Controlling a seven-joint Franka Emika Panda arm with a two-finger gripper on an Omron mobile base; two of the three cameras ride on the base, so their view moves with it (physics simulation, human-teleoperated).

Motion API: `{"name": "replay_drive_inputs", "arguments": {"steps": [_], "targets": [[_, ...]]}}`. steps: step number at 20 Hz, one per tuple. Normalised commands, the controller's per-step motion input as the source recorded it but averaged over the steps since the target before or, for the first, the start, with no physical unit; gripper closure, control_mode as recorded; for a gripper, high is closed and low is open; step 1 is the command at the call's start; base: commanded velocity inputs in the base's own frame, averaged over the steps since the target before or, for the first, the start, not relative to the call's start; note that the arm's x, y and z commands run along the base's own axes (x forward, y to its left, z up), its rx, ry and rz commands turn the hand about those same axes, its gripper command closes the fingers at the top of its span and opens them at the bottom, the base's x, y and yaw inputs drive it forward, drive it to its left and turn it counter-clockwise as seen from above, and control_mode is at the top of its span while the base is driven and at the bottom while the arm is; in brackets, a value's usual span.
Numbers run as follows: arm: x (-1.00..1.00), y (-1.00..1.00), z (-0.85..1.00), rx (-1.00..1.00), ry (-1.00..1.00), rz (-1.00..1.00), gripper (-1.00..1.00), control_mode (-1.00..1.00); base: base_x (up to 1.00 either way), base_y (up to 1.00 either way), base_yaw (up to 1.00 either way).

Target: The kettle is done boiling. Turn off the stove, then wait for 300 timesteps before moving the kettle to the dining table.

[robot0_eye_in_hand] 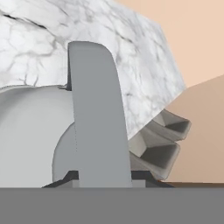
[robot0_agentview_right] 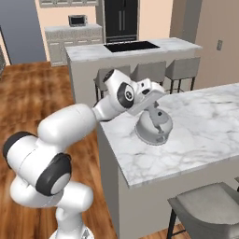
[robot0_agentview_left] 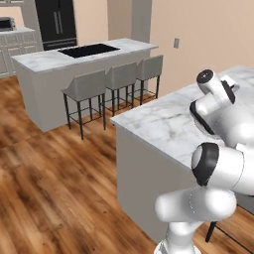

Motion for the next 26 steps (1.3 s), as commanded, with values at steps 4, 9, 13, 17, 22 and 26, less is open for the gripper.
{"name": "replay_drive_inputs", "arguments": {"steps": [4, 9, 13, 17, 22, 26], "targets": [[0.06, -0.30, -0.27, 0.00, -0.01, 0.00, 1.00, -1.00, 0.00, 0.00, 0.00], [0.03, -0.08, -0.46, -0.16, 0.00, 0.00, 1.00, -1.00, 0.00, 0.00, 0.00], [0.15, -0.03, -0.59, -0.22, 0.00, -0.02, 1.00, -1.00, 0.00, 0.00, 0.00], [0.16, 0.00, -0.40, -0.18, 0.01, 0.00, 1.00, -1.00, 0.00, 0.00, 0.00], [0.10, -0.04, -0.14, -0.05, 0.03, 0.00, 1.00, -1.00, 0.00, 0.00, 0.00], [0.30, -0.13, 0.00, -0.02, 0.03, 0.00, 1.00, -1.00, 0.00, 0.00, 0.00]]}}
